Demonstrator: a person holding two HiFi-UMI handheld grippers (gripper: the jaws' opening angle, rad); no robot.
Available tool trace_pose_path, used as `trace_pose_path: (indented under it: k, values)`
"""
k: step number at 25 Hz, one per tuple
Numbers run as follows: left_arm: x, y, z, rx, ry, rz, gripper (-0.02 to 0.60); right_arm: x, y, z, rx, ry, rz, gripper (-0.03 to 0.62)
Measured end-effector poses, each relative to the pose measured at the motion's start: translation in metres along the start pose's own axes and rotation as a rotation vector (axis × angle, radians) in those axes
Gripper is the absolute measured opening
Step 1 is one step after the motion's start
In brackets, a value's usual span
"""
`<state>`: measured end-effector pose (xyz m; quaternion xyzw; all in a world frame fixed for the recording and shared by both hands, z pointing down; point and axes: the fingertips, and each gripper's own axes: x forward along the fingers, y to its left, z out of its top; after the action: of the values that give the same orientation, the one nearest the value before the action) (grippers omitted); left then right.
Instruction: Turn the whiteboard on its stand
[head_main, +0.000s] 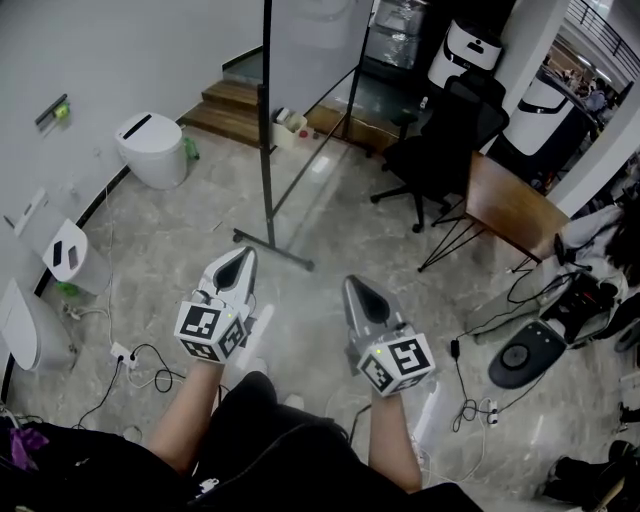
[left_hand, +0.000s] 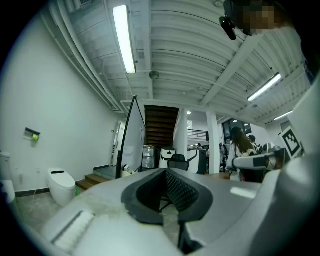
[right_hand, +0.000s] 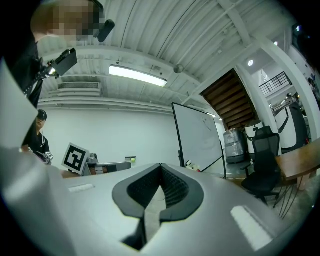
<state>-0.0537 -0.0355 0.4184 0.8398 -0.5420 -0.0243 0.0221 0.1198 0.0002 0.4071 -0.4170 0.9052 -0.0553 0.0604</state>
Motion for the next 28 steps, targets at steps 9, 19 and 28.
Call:
trace_pose_path:
  k: [9,19,28]
  values:
    - [0.02,0.017,-0.007,0.008,-0.003,0.005,0.003,0.021,-0.008,-0.008,0.001,-0.003,0.0,0.008]
    - [0.103,0.07,0.003,0.007,-0.003,-0.046,0.003,0.107,-0.043,0.005,-0.026,-0.008,-0.017,0.008]
    - [0.167,0.121,0.001,-0.006,0.015,-0.106,0.003,0.187,-0.071,0.009,-0.04,0.007,-0.039,0.008]
